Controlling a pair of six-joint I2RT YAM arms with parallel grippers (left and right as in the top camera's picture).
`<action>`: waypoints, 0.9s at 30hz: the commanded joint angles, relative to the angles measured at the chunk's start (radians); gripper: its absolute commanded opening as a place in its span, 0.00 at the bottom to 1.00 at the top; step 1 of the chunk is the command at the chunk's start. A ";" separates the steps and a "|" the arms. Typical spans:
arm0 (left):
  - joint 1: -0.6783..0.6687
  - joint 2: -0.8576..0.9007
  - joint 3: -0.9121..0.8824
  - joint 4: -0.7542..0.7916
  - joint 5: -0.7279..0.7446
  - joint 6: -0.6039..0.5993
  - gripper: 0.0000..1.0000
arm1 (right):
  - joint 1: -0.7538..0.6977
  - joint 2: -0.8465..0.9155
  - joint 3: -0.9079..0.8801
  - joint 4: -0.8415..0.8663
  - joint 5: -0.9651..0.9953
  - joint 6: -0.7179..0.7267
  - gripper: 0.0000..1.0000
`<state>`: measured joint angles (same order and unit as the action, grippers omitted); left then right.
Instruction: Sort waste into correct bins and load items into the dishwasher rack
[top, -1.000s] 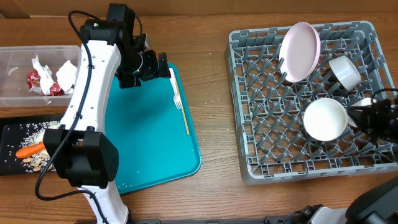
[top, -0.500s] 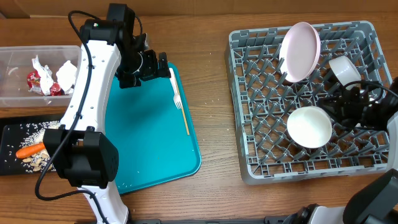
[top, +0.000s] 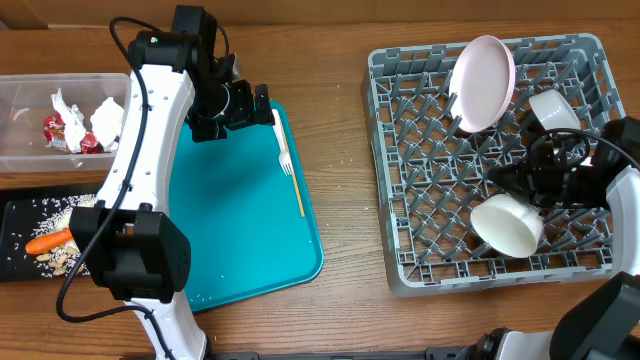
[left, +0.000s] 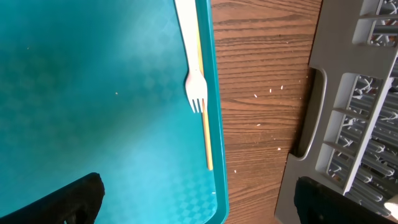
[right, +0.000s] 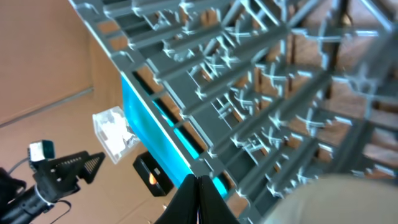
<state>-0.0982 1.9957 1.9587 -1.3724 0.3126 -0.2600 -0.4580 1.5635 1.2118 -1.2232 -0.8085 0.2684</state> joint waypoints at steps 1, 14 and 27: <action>-0.002 -0.026 0.007 0.002 -0.010 -0.006 1.00 | 0.001 -0.062 0.069 -0.037 0.070 -0.008 0.04; -0.002 -0.026 0.007 0.015 -0.009 -0.006 1.00 | 0.001 -0.178 0.151 -0.202 0.308 -0.006 0.04; -0.002 -0.026 0.007 0.014 -0.006 -0.006 1.00 | 0.097 -0.167 0.129 -0.106 0.679 0.229 0.08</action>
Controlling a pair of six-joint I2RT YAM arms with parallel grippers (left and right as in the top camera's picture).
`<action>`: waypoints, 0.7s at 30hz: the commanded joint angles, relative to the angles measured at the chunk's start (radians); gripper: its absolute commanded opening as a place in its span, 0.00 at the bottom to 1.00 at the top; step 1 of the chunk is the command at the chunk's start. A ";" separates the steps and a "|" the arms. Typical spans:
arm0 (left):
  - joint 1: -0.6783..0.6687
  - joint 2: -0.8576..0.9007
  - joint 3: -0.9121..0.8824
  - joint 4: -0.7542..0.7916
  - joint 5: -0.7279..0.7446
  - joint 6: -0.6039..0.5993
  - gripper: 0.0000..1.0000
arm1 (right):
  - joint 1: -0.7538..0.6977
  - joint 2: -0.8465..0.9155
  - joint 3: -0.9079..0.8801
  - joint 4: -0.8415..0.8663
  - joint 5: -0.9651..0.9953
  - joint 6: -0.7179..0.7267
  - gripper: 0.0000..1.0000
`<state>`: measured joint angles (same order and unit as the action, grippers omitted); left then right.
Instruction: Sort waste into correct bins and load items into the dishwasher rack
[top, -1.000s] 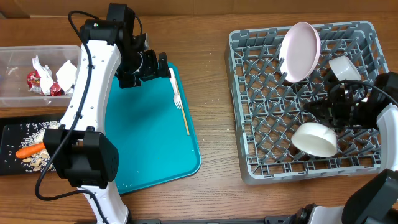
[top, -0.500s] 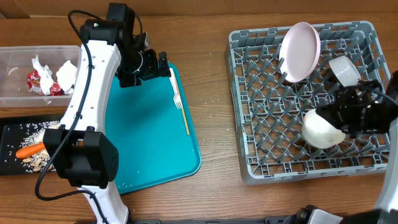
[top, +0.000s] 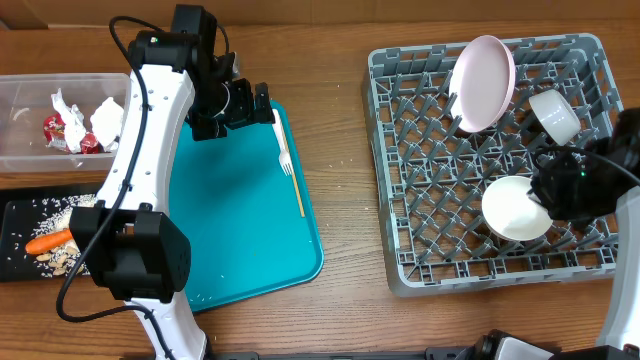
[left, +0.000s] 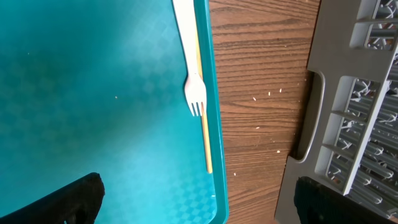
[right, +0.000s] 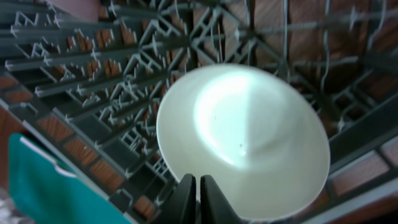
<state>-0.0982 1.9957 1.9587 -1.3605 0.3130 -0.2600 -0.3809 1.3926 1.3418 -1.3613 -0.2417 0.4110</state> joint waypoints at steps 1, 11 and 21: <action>-0.002 -0.026 0.007 0.001 -0.006 -0.006 1.00 | 0.022 0.011 -0.001 0.051 0.115 0.097 0.08; -0.002 -0.026 0.007 0.011 -0.007 -0.006 1.00 | 0.022 0.164 -0.001 0.121 0.129 0.121 0.05; -0.002 -0.026 0.007 0.011 -0.010 -0.006 1.00 | 0.022 0.192 -0.001 0.223 0.129 0.121 0.06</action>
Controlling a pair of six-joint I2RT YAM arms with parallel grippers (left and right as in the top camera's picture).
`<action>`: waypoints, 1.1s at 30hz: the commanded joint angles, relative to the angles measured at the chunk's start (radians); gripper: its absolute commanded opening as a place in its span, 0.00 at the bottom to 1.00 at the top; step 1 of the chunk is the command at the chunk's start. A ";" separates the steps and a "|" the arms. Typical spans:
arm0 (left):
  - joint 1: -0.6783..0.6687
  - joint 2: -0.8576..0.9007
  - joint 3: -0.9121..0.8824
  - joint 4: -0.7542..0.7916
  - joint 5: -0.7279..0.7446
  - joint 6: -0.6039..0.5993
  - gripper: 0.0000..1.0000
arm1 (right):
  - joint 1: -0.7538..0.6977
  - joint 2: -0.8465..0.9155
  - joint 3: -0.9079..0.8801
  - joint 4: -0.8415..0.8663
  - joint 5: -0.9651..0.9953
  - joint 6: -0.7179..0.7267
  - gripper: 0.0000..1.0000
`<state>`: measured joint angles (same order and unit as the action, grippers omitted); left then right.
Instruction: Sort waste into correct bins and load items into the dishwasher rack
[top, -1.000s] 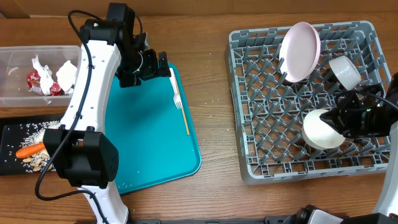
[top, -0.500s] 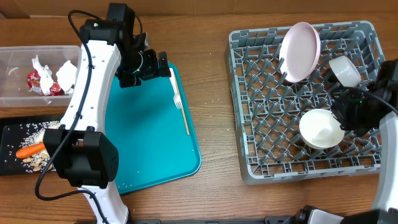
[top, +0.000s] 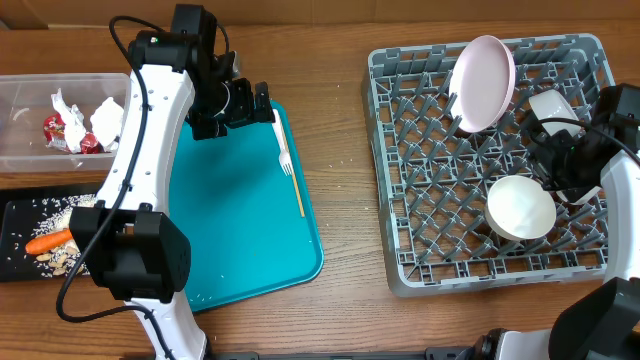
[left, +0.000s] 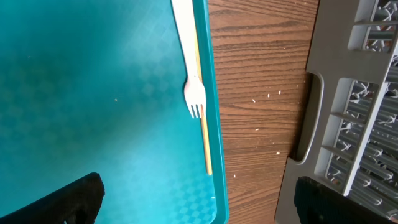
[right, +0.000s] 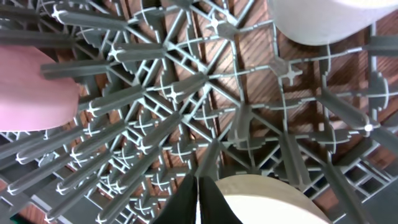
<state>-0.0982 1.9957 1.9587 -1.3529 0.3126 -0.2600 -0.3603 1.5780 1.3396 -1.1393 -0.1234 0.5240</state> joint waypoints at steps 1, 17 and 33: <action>-0.002 -0.026 0.007 0.004 -0.009 -0.006 1.00 | 0.002 0.012 0.001 -0.002 0.011 0.008 0.06; -0.002 -0.026 0.007 0.011 -0.009 -0.006 1.00 | 0.001 -0.026 0.170 -0.165 0.011 -0.034 0.04; -0.002 -0.026 0.007 0.020 -0.009 -0.006 1.00 | 0.059 -0.024 -0.006 -0.090 0.011 -0.023 0.05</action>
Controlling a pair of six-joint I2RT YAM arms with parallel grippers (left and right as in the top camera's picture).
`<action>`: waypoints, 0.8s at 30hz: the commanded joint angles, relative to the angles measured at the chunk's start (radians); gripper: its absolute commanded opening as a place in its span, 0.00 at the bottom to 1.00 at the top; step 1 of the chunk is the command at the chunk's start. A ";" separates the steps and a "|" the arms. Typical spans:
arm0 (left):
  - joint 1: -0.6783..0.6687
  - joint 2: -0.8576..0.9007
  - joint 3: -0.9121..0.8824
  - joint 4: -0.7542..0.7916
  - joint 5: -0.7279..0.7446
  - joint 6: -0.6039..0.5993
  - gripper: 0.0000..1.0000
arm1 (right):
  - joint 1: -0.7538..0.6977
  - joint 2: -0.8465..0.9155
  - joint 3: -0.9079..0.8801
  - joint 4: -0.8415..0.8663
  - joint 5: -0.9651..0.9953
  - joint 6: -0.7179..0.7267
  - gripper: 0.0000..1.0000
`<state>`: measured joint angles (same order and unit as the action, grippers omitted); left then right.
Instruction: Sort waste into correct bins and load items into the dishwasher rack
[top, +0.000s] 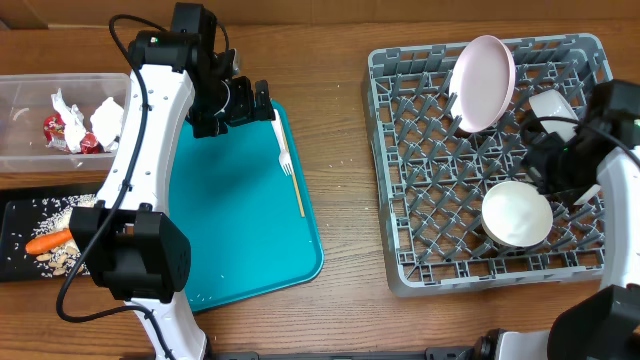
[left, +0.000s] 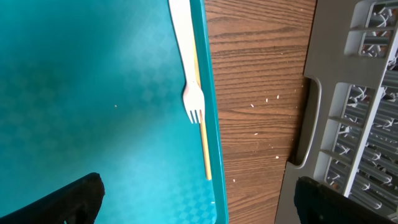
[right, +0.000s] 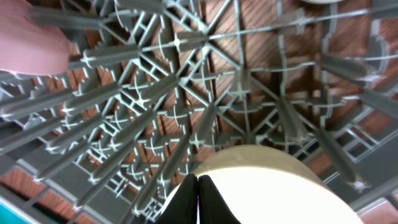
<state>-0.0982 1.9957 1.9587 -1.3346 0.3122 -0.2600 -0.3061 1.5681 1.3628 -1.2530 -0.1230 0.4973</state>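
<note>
In the front right of the grey dishwasher rack (top: 400, 200) lies a white bowl (top: 517, 213) among the tines. My right gripper (top: 552, 178) is shut at its rim; the wrist view shows the fingertips (right: 199, 182) pressed together on the bowl's (right: 267, 193) edge. A pink plate (top: 482, 80) stands upright at the rack's back, next to a white cup (top: 553, 110). On the teal tray (top: 240, 230), a white fork (left: 189, 74) lies beside a yellow stick (left: 205, 149) along the right rim. My left gripper (left: 198, 183) hangs open above the tray, holding nothing.
A clear bin (top: 30, 150) with wrappers and paper sits at the far left. In front of it is a black tray (top: 15, 250) with rice and a carrot. Bare wooden table (top: 345, 160), dotted with rice grains, separates the teal tray from the rack.
The bowl sits slightly lower and further left in the rack, with my right gripper still shut at its rim. My left gripper has hardly moved above the tray.
At first my right gripper held the white bowl tilted at the rack's front. Then the bowl faced upward further right, among the tines. It has stayed in that front right area with small shifts. My left gripper stayed open over the fork throughout.
</note>
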 joint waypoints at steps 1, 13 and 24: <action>-0.002 -0.026 0.007 0.000 -0.009 -0.006 1.00 | 0.005 -0.010 -0.035 0.033 0.011 0.006 0.05; -0.002 -0.026 0.007 0.000 -0.009 -0.006 1.00 | 0.005 -0.002 -0.045 0.078 0.025 0.029 0.09; -0.002 -0.026 0.007 0.000 -0.008 -0.006 1.00 | 0.005 -0.002 -0.113 0.148 0.025 0.039 0.08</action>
<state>-0.0982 1.9957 1.9587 -1.3350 0.3099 -0.2600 -0.3019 1.5681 1.2522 -1.1221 -0.1143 0.5247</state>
